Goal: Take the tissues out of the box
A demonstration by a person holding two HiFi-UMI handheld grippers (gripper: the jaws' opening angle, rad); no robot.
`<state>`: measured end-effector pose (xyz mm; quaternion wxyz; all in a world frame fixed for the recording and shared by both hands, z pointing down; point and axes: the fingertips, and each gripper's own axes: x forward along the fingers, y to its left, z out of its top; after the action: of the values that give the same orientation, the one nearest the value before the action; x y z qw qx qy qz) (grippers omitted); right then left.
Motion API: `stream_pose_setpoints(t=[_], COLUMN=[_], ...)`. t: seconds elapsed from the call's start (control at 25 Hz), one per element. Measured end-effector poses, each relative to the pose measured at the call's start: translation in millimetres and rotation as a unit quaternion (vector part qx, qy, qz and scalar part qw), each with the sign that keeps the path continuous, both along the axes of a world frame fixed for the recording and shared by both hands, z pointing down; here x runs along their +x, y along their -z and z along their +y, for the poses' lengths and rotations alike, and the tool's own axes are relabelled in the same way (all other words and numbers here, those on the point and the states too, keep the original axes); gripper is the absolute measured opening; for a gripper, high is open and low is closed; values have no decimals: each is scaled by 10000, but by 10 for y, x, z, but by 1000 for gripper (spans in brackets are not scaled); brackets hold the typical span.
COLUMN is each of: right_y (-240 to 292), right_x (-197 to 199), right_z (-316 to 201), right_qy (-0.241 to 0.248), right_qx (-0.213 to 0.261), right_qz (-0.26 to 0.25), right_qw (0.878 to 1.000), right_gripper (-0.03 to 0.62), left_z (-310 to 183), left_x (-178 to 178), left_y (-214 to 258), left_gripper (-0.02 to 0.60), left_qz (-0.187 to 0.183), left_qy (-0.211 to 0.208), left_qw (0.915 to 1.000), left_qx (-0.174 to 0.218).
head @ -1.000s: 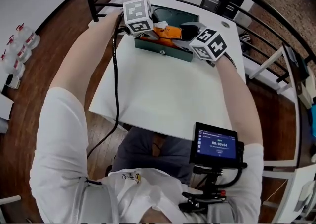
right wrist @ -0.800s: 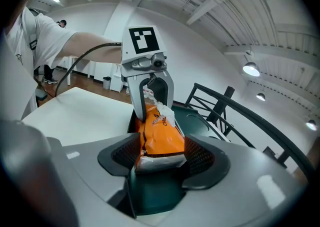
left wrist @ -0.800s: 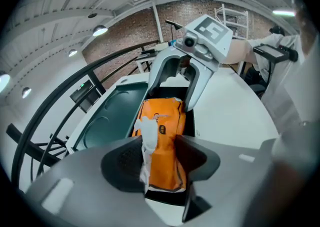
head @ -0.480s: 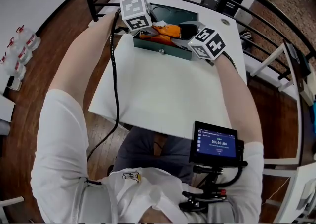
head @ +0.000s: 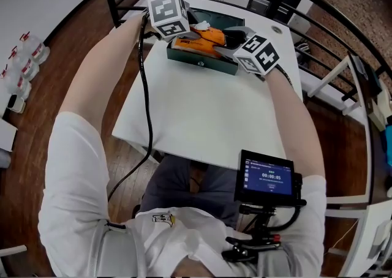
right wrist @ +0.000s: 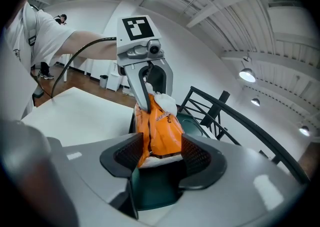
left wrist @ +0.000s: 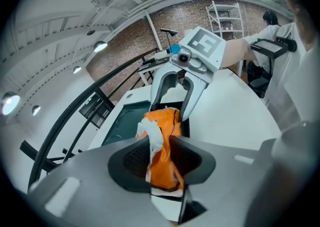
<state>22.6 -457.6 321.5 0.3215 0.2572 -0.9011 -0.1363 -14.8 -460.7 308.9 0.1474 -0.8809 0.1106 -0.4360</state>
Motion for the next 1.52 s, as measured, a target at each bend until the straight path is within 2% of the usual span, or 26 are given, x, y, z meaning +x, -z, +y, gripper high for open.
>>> stream_pose_setpoints(t=[0.12, 0.32, 0.52, 0.68, 0.8, 0.92, 1.08, 1.28, 1.52], right_y=[121, 548, 842, 831, 675, 530, 109, -290, -316], right_x=[5, 43, 184, 321, 447, 534, 599, 660, 695], right_z=[48, 253, 733, 1167, 1434, 1700, 2081, 2154, 2087], right_qy=[-6, -31, 4, -27, -33, -66, -119, -194, -289], right_qx=[140, 629, 939, 897, 733, 641, 295, -81, -148], right_qz=[-48, -175, -134, -105, -36, 58, 121, 227, 63], right_qw=[9999, 9979, 9955, 9959, 9973, 9979, 9994, 9995, 9995], right_gripper=[218, 196, 195, 192, 193, 193, 193, 189, 190], left_z=[29, 222, 689, 1134, 1410, 1695, 2031, 2069, 2008], left_x=[-7, 23, 162, 312, 458, 563, 650, 710, 736], left_y=[124, 550, 838, 837, 695, 564, 114, -310, -326], left_gripper=[112, 107, 107, 107, 106, 103, 103, 101, 101], left_qz=[107, 511, 738, 820, 802, 937, 1116, 1194, 1476], left_qy=[0, -13, -340, -633, -794, -858, -918, -986, -886], left_qw=[9999, 9977, 9950, 9928, 9924, 9912, 9895, 9869, 9828], left_qx=[125, 440, 586, 598, 496, 380, -51, -456, -665])
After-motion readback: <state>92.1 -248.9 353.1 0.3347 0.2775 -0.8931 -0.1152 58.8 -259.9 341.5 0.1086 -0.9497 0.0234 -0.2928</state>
